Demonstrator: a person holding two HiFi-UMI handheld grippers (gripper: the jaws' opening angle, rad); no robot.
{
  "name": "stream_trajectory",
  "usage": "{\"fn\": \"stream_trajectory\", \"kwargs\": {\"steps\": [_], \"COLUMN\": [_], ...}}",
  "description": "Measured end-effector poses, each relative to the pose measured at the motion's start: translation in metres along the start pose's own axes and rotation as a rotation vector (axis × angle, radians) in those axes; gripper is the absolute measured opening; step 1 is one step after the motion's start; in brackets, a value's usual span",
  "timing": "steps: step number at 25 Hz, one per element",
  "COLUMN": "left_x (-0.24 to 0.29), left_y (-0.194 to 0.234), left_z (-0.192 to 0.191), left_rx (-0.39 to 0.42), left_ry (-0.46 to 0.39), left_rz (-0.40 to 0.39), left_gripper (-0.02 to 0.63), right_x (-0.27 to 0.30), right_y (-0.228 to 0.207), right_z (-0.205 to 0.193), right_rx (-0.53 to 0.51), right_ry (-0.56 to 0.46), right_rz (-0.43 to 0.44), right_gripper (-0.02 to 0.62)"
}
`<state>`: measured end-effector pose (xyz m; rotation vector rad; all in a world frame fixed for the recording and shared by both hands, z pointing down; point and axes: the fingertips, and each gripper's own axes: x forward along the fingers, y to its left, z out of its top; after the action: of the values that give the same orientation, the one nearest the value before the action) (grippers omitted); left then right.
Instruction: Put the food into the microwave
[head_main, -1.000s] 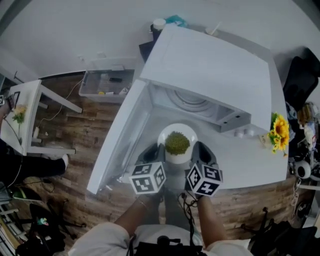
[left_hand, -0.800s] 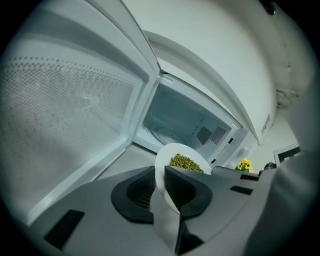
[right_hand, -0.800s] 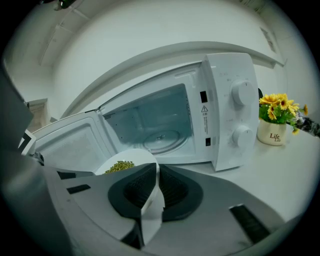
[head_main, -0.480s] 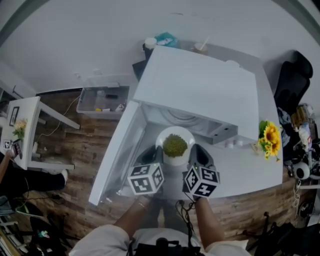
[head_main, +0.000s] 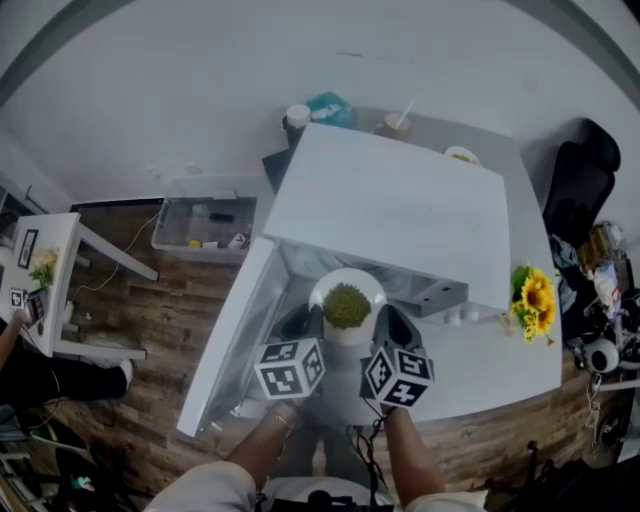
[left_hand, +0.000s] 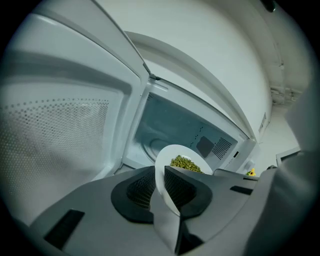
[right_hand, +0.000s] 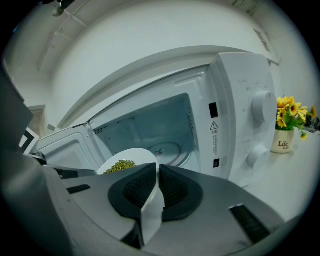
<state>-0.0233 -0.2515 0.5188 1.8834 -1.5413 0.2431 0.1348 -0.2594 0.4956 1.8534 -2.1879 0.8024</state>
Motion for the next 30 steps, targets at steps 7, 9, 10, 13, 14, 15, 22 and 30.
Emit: {"fn": "stream_trajectory", "kwargs": {"steps": [7,9,10,13,14,15,22,30], "left_x": [0.026,0.035,0.038,0.047,0.051,0.054,0.082,0.109], "left_y": [0.003,0.004,0.005,0.006,0.006,0.006,0.008,0.008], "left_z": [0.014,0.019,0.022,0.029,0.032,0.034,0.047,0.052], "left_rx": [-0.005,-0.003,-0.004,-0.015,-0.016,-0.014,0.0,0.005], "left_ry": [-0.032,-0.04,-0.046,-0.075,-0.085,-0.092,-0.127,-0.157], "left_rz": [-0.002,-0.004,-0.007,-0.023,-0.026,-0.026,-0.026,-0.034], "left_gripper": [0.072,0.072,0.072,0.071,0.072,0.072,0.072,0.072], "right_x": [0.021,0.028,0.031,0.04,0.043,0.047,0.071,0.093], "right_y": [-0.004,-0.005,-0.005,-0.006,-0.007,-0.009,-0.014,-0.024], "right_z": [0.008,0.012,0.013,0.017,0.018,0.019,0.029,0.035], "right_rx": [0.005,0.006,0.008,0.019,0.022,0.026,0.031,0.069], "right_ry": [-0.025,-0.036,-0.043,-0.065,-0.071,-0.076,-0.125,-0.183], "right_rz": [0.003,0.008,0.011,0.017,0.019,0.021,0.031,-0.012], "right_gripper": [0.028,0.028,0.028,0.028,0.028,0.028,0.026,0.027]}}
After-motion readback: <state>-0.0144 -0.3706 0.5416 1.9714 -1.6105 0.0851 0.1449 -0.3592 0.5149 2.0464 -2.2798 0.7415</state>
